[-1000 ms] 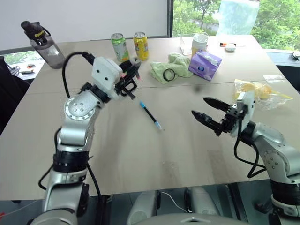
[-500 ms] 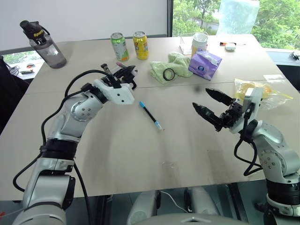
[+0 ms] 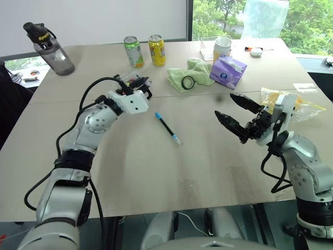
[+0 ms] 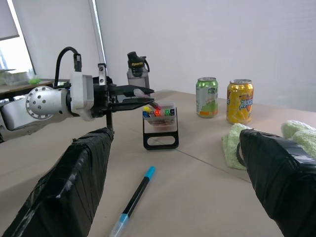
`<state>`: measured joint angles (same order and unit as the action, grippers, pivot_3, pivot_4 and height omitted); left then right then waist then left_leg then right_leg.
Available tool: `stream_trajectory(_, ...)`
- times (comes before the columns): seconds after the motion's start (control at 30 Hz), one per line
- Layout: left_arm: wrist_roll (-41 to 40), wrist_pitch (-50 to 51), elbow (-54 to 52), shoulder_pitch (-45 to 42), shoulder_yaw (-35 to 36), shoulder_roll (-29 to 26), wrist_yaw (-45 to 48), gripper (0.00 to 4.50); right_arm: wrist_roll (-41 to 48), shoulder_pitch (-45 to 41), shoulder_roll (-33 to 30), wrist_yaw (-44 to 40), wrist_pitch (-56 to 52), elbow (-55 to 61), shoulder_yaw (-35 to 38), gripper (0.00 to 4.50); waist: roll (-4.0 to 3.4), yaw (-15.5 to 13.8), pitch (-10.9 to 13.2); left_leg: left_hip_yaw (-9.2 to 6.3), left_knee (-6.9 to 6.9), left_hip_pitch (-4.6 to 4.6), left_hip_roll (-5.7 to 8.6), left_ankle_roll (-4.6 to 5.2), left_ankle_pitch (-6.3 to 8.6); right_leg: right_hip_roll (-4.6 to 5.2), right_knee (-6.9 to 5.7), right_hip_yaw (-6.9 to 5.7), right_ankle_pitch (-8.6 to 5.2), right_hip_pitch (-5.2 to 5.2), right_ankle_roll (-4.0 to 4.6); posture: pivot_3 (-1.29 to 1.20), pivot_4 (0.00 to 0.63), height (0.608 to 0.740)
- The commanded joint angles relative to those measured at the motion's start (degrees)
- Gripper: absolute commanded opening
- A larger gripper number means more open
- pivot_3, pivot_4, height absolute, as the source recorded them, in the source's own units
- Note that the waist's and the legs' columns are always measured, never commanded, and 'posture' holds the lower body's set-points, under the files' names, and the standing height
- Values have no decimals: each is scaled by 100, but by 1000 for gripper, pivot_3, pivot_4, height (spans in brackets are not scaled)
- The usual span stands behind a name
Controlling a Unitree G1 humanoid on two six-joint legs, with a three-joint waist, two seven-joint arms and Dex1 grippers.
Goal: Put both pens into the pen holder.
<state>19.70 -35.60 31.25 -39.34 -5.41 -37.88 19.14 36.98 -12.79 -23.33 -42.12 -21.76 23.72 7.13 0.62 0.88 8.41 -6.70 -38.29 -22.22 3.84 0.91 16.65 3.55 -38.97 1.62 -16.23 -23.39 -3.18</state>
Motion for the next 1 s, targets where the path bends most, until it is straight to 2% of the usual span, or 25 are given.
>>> stream_trajectory(0.03,-118,-128,401,-315,22,32,-64,0,34,-25,-37,10,133,182,31,4387,0,7,0,0,-1,-1,0,0,0,0,0,-1,0,0,0,0,150,740)
stream_trajectory(0.13,37,-118,821,-575,21,43,-341,0,30,12,-39,13,121,202,12,4387,0,15,0,0,-1,0,0,0,0,0,-1,0,0,-1,0,0,150,740)
stream_trajectory(0.17,-2,-75,997,-686,55,84,-401,954,31,-4,-43,17,111,192,11,4500,0,15,0,0,-1,-1,1,0,0,-1,-1,0,0,-1,0,0,150,740)
stream_trajectory(0.2,-34,-59,1133,-768,75,115,-440,1148,30,-18,-45,23,105,185,8,4500,0,11,0,0,-1,-1,1,0,0,-1,-2,-1,0,-1,0,0,150,740)
stream_trajectory(0.43,255,41,1922,-1201,-66,139,-1047,4341,2,2,-65,50,123,155,29,4500,1,34,-1,-1,-7,-19,5,0,0,0,-7,-3,0,-18,-1,0,150,740)
stream_trajectory(0.63,-48,5,1796,-1090,44,200,-979,4431,-18,-17,-74,74,124,125,22,4500,1,70,-1,-5,-12,-31,5,-1,-1,2,-11,-6,0,-29,-1,0,150,740)
stream_trajectory(0.77,-707,108,1253,-816,215,400,-474,4431,-273,-46,-210,36,111,52,-117,4500,1,100,-1,-6,-15,-34,5,0,-1,4,-11,-7,0,-29,-1,0,150,740)
stream_trajectory(0.87,-2222,952,87,-419,478,734,709,4431,-539,-56,-342,16,45,38,-366,4500,0,132,-2,-8,-17,-36,5,0,-1,5,-11,-8,0,-29,-1,0,150,740)
stream_trajectory(0.93,-3254,1981,-866,-95,659,863,1346,4431,-602,-105,-347,100,-145,81,-563,4500,0,146,-2,-14,-20,-43,1,-1,-1,5,-11,-9,0,-32,0,0,150,740)
stream_trajectory(1.0,-4144,3214,-1836,293,762,735,1843,4431,-796,-242,-274,297,-404,200,-966,4500,-1,220,-2,-15,-22,-44,0,-1,-1,5,-12,-5,0,-32,0,0,150,740)
